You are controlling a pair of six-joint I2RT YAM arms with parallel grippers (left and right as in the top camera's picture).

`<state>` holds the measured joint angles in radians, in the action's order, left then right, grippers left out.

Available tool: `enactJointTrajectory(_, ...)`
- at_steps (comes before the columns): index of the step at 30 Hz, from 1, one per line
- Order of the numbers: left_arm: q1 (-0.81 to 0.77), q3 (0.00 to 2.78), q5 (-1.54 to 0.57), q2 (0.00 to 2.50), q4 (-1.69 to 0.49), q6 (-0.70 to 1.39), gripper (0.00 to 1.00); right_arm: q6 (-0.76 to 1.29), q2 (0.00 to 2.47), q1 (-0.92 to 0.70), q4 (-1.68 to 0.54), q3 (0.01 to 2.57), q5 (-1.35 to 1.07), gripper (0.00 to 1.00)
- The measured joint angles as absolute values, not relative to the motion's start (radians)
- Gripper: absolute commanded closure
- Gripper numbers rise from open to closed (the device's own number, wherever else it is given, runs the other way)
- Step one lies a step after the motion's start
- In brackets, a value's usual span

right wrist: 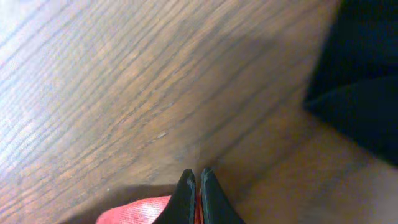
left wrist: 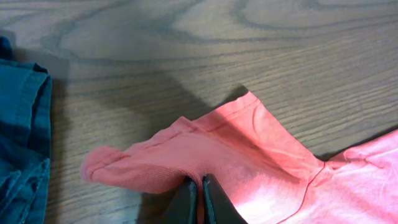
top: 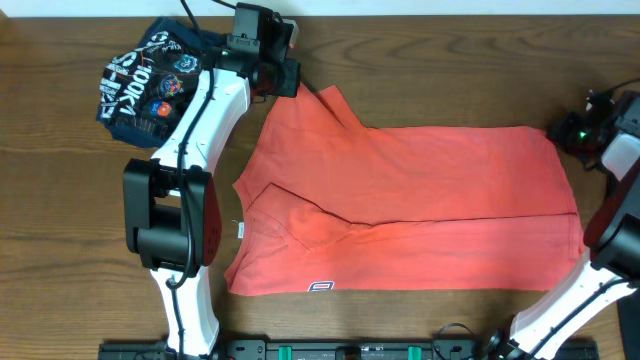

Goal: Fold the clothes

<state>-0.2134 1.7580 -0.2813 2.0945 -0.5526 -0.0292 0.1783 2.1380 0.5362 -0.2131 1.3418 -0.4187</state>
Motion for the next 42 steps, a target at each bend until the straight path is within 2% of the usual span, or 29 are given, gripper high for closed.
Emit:
enactJointTrajectory(9,-0.213,1.758,-0.281,2.088,-0.556,-0.03,0.94,0.178,2.012,0.622,-0.254,1.341,-0.422,0.99)
enactJointTrajectory(18,-0.213,1.758,-0.281,1.999,-0.626,-0.03,0.94,0.178,1.983,0.64,-0.301,1.341,-0.542,0.99)
enactJointTrajectory(32,-0.213,1.757,-0.29,1.971,-0.972,-0.031,0.94,0.179,1.795,0.731,-0.538,1.341,-0.571,0.99)
enactJointTrajectory(42,-0.214,1.757,-0.426,1.961,-1.25,-0.027,0.94,0.175,1.776,0.757,-0.665,1.341,-0.493,0.99)
